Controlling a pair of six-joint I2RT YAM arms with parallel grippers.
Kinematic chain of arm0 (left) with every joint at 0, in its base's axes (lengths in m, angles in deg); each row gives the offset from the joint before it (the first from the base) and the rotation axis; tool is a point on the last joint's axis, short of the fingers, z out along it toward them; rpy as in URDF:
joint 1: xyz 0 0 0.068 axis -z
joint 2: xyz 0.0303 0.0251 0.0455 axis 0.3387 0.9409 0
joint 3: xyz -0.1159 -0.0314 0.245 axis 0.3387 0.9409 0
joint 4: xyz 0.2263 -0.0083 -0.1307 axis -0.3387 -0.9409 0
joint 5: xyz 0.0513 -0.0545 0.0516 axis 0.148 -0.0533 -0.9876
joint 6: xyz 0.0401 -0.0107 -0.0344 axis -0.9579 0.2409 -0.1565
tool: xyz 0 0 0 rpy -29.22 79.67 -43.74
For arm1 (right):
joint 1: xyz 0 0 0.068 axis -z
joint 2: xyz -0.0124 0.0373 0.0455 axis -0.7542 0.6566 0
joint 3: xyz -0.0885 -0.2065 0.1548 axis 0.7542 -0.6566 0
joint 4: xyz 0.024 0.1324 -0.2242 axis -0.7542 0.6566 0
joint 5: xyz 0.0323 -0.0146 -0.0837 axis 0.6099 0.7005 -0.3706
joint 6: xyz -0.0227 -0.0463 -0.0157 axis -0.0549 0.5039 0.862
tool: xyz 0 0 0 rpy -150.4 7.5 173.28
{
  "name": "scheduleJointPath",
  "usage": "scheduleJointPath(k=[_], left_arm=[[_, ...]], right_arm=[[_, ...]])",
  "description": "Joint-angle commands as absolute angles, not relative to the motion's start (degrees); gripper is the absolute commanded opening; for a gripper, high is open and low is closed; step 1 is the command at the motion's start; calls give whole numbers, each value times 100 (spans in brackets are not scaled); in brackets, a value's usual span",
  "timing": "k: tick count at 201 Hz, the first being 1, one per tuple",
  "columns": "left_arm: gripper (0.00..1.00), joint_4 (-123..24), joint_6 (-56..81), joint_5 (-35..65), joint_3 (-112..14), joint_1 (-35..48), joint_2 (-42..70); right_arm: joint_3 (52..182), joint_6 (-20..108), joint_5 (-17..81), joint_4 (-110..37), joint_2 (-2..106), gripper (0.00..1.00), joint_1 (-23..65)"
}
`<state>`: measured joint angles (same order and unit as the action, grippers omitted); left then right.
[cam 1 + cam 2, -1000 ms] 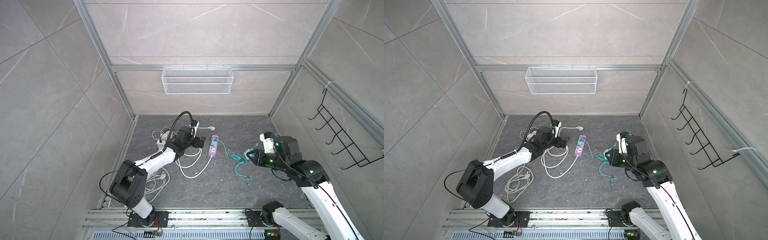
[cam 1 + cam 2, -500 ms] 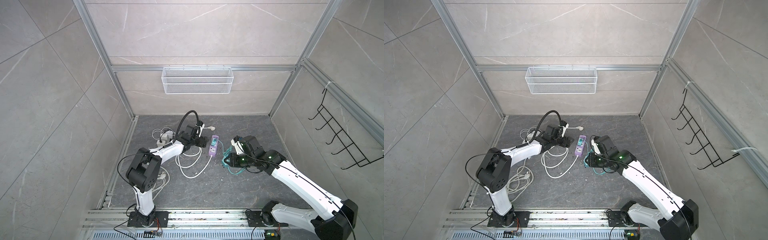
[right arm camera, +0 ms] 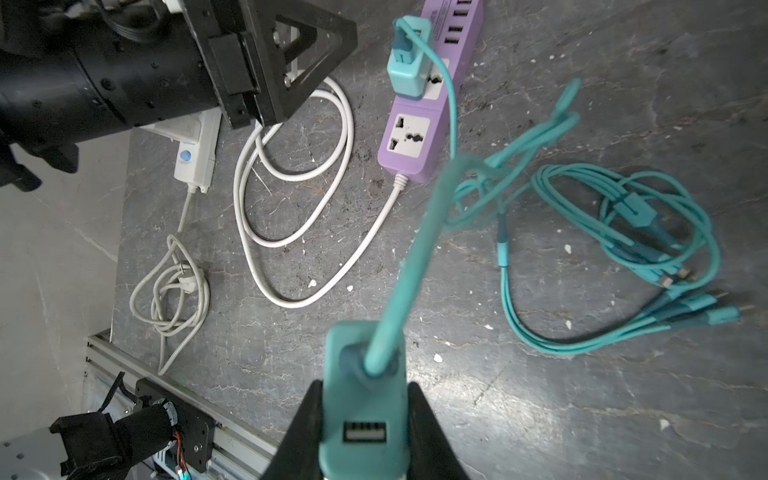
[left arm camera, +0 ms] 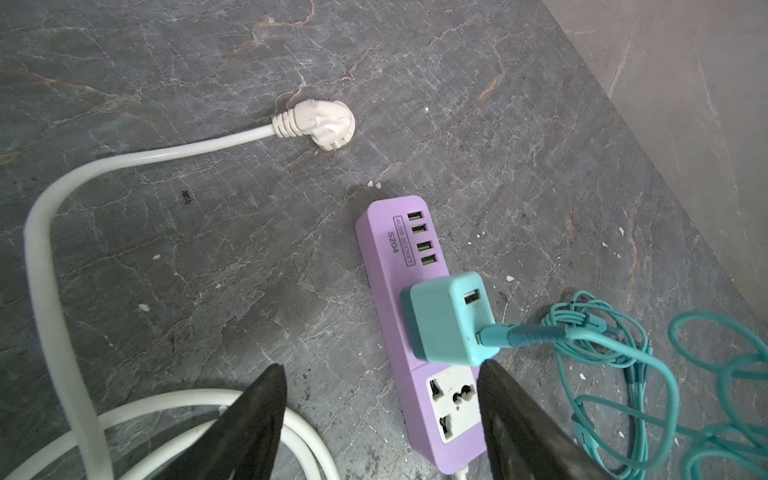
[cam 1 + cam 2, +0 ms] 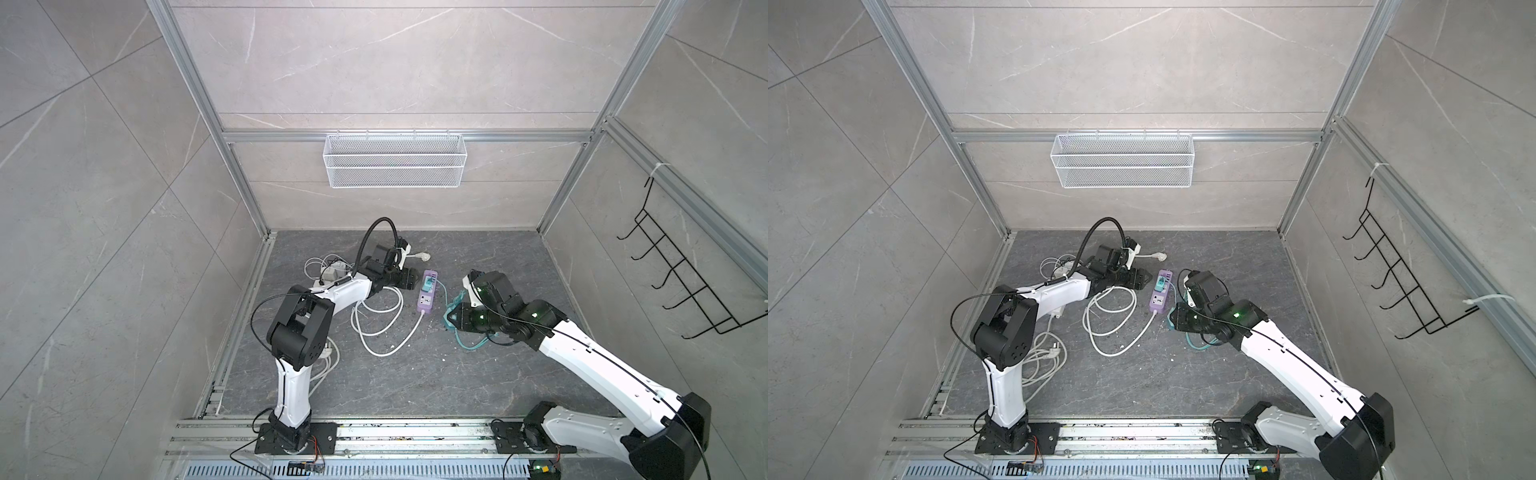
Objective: Insert the plug
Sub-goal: 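Swing the teal charger with the right gripper back over the purple strip, then lower the charger with the right gripper toward the strip's free universal socket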
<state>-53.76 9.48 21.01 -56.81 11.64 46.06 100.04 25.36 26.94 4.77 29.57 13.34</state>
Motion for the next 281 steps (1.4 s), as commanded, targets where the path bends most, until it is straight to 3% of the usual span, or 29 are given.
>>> scheduleJointPath(k=[1, 102, 281], left_arm=[[72, -5204, 1125, 2501, -6032, 1070, 4808], [68, -5454, 1262, 2884, -6713, 1164, 5315], [64, -6060, 1083, 2406, -6660, 1255, 5677]], right_arm=[[10023, 2335, 2374, 749, 2597, 5, 1232], [10236, 1874, 1439, 1445, 2356, 6, -39], [10572, 1968, 835, 500, 4507, 5, 225]])
